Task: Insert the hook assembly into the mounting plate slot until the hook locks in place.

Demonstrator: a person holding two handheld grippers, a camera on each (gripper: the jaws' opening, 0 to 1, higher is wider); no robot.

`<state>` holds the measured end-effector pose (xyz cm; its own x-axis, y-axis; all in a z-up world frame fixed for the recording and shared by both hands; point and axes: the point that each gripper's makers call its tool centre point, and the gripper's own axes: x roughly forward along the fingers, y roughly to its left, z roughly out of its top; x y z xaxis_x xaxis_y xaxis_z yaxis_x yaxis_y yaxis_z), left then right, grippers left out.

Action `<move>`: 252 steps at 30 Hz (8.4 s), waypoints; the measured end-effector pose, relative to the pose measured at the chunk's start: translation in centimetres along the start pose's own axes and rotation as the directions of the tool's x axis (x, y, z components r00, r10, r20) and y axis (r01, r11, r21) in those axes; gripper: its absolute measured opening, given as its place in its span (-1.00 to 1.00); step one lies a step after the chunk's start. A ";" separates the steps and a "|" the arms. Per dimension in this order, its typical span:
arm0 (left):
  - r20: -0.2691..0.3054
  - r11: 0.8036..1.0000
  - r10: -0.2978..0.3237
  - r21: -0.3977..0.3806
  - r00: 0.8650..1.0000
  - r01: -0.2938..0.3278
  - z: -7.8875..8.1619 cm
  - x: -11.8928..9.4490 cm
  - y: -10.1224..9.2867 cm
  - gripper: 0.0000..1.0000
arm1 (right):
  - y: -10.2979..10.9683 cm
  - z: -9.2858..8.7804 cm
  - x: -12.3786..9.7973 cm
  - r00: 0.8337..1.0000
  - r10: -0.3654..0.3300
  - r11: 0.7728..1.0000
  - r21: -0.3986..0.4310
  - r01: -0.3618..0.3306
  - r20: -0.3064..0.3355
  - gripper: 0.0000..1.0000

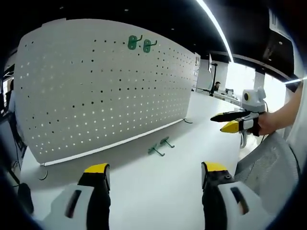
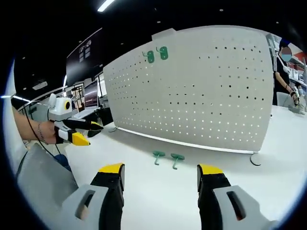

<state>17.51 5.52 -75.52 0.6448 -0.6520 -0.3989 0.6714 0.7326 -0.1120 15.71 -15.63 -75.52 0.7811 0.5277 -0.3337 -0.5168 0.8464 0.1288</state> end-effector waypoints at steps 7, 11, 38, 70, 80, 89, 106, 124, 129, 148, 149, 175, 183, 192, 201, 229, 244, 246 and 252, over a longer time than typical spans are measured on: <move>-0.026 0.999 -0.025 0.036 0.999 0.026 0.8 1.0 0.6 0.62 | 0.1 -1.0 0.2 0.999 0.000 1.000 0.004 0.000 -0.050 0.18; -0.042 0.997 -0.052 0.052 0.998 0.054 1.0 1.6 0.6 0.61 | 0.0 -1.5 0.2 0.997 -0.002 1.000 0.006 0.002 -0.071 0.19; -0.228 0.959 -0.157 0.199 0.961 0.204 0.1 4.5 0.4 0.55 | -0.3 -2.2 0.5 0.994 0.011 0.999 0.040 -0.006 -0.108 0.19; -0.538 0.791 -0.196 0.407 0.820 0.456 -1.0 9.5 1.8 0.54 | -1.2 -2.5 -0.3 0.993 0.000 0.998 0.056 0.007 -0.117 0.19; -0.609 0.739 -0.184 0.431 0.771 0.518 -2.1 10.5 2.1 0.55 | -1.3 -3.0 -0.4 0.991 -0.002 0.999 0.032 0.006 -0.136 0.19; -0.636 0.718 -0.190 0.429 0.748 0.548 -2.4 11.6 2.2 0.53 | -1.1 -3.3 -0.5 0.989 0.006 1.000 0.030 -0.001 -0.147 0.19; -0.680 0.681 -0.205 0.418 0.704 0.601 -2.8 13.7 1.7 0.54 | -1.1 -3.8 -0.7 0.986 0.006 0.999 0.034 -0.001 -0.169 0.21; -0.719 0.648 -0.227 0.391 0.656 0.653 -4.3 15.9 0.3 0.51 | -1.2 -4.0 -0.8 0.984 0.008 0.999 0.032 -0.003 -0.178 0.21; -0.730 0.641 -0.231 0.383 0.643 0.665 -4.9 16.4 -0.2 0.51 | -1.2 -4.0 -0.8 0.984 0.009 0.999 0.036 -0.003 -0.177 0.21; -0.766 0.619 -0.206 0.380 0.609 0.687 -6.8 17.4 -0.6 0.42 | -2.0 -3.9 -1.2 0.987 -0.014 0.998 0.059 0.024 -0.163 0.19; -0.761 0.621 -0.213 0.379 0.613 0.686 -6.7 17.5 -0.7 0.42 | -2.1 -3.9 -1.2 0.987 -0.015 0.998 0.060 0.025 -0.162 0.19; -0.713 0.681 -0.226 0.372 0.664 0.631 -5.9 18.2 -0.2 -0.17 | -2.3 -4.0 -1.5 0.986 -0.024 0.997 0.073 0.037 -0.166 0.20; -0.705 0.699 -0.220 0.369 0.674 0.613 -5.8 18.4 -0.1 -0.27 | -2.3 -4.0 -1.5 0.986 -0.025 0.997 0.074 0.038 -0.163 0.20; -0.680 0.738 -0.212 0.358 0.701 0.571 -5.5 18.8 0.2 -0.47 | -2.4 -4.1 -1.7 0.985 -0.029 0.997 0.072 0.042 -0.170 0.17; -0.672 0.750 -0.196 0.367 0.714 0.551 -5.4 18.9 0.4 -0.68 | -2.2 -4.1 -1.7 0.985 -0.027 0.996 0.074 0.040 -0.170 0.18; -0.665 0.760 -0.181 0.373 0.725 0.532 -5.4 19.1 0.7 -0.92 | -2.4 -4.1 -1.7 0.986 -0.029 0.995 0.085 0.044 -0.164 0.16; -0.613 0.792 -0.214 0.348 0.761 0.502 -5.0 18.9 0.4 -0.93 | -2.6 -3.8 -1.9 0.989 -0.039 0.994 0.097 0.054 -0.146 0.16; -0.597 0.798 -0.220 0.345 0.771 0.495 -4.7 19.0 0.3 -0.93 | -2.6 -3.8 -1.9 0.989 -0.040 0.994 0.097 0.054 -0.143 0.16; -0.564 0.823 -0.235 0.318 0.791 0.471 -4.0 18.9 0.2 -0.93 | -2.6 -3.6 -1.9 0.989 -0.040 0.994 0.096 0.054 -0.141 0.16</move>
<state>28.35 -5.90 -86.72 0.1462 -0.5780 -0.8029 0.9723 0.2335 0.0090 14.33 -19.09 -78.62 0.7442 0.4780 -0.4665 -0.4380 0.8766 0.1993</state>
